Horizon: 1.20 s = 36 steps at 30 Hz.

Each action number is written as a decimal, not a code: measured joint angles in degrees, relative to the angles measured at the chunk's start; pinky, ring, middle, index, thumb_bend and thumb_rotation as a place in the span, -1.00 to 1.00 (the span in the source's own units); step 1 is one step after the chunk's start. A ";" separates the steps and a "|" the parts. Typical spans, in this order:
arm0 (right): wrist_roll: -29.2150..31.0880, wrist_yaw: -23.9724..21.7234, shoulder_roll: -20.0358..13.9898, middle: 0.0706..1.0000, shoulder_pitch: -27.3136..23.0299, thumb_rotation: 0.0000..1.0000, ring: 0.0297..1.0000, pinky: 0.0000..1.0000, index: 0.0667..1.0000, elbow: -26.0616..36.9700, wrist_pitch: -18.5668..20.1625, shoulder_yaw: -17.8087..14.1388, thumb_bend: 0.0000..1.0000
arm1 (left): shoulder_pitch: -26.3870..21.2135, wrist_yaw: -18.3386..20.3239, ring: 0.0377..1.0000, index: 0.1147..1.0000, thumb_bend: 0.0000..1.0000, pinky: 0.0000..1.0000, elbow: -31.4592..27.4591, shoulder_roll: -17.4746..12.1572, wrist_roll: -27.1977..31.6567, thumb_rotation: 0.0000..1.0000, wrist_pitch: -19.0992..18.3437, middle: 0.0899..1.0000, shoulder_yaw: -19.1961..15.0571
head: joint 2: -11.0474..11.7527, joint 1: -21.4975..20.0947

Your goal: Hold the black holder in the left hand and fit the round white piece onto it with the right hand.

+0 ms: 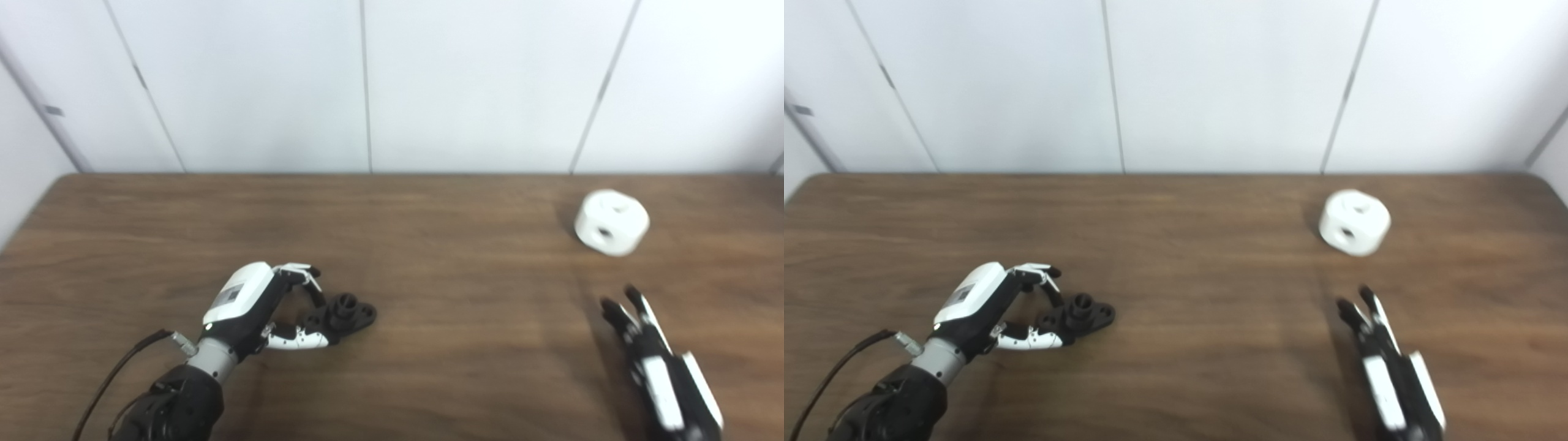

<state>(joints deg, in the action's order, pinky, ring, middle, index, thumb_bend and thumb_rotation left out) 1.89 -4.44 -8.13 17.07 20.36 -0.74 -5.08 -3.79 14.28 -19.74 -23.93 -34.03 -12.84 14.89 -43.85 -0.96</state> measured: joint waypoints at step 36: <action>-1.40 1.51 0.03 0.81 -0.56 0.88 0.83 0.99 0.99 5.37 6.73 0.27 0.23 | 4.80 -2.47 0.70 -0.16 0.04 0.75 0.98 7.40 -14.85 -0.88 13.74 0.54 11.80 | -3.88 -4.13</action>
<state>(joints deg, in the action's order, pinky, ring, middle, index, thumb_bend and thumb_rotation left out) 0.49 -2.93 -8.10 16.51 25.73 5.98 -4.81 1.01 11.81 -18.76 -16.53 -48.88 0.90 26.69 -47.73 -5.10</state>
